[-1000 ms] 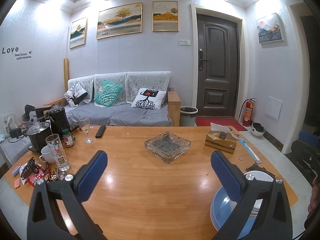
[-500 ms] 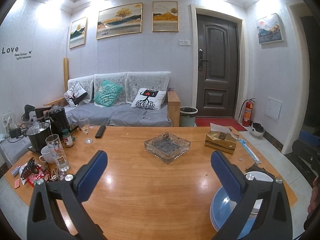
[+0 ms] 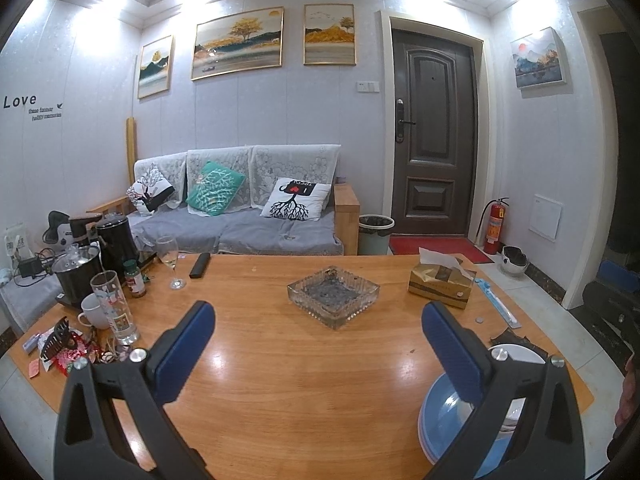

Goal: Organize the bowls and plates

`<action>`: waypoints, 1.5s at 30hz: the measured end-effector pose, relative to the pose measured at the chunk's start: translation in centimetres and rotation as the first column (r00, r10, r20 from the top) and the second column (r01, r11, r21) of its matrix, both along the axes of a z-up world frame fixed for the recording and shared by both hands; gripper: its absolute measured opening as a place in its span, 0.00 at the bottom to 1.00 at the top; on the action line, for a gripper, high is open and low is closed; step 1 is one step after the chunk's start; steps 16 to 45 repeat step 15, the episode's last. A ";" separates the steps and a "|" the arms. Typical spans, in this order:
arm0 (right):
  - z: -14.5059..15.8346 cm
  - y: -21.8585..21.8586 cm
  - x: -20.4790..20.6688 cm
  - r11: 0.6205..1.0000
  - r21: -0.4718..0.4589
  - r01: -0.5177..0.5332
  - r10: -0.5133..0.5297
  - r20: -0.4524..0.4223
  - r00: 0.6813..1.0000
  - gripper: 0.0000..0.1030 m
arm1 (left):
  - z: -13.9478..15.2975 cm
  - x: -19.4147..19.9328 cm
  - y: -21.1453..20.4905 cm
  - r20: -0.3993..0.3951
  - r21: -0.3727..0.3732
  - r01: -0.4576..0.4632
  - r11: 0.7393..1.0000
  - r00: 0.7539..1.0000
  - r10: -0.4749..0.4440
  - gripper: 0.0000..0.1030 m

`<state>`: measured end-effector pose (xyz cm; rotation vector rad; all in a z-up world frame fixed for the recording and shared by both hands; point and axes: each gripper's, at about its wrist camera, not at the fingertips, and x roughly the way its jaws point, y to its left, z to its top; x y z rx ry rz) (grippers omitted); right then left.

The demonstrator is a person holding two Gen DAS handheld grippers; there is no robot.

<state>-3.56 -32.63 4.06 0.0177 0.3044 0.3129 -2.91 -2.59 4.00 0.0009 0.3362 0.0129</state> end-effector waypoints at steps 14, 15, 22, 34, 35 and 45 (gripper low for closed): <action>0.0 -0.1 0.1 1.000 -0.003 -0.001 0.001 0.002 1.000 0.99 | 0.3 -0.3 -0.6 0.022 0.020 -0.011 1.000 1.000 0.011 0.99; 0.0 -0.1 0.0 1.000 -0.004 0.000 0.000 0.003 1.000 0.99 | 0.4 -0.3 -0.5 0.023 0.021 -0.014 1.000 1.000 0.014 0.99; 0.0 -0.1 0.0 1.000 -0.004 0.000 0.000 0.003 1.000 0.99 | 0.4 -0.3 -0.5 0.023 0.021 -0.014 1.000 1.000 0.014 0.99; 0.0 -0.1 0.0 1.000 -0.004 0.000 0.000 0.003 1.000 0.99 | 0.4 -0.3 -0.5 0.023 0.021 -0.014 1.000 1.000 0.014 0.99; 0.0 -0.1 0.0 1.000 -0.004 0.000 0.000 0.003 1.000 0.99 | 0.4 -0.3 -0.5 0.023 0.021 -0.014 1.000 1.000 0.014 0.99; 0.0 -0.1 0.0 1.000 -0.004 0.000 0.000 0.003 1.000 0.99 | 0.4 -0.3 -0.5 0.023 0.021 -0.014 1.000 1.000 0.014 0.99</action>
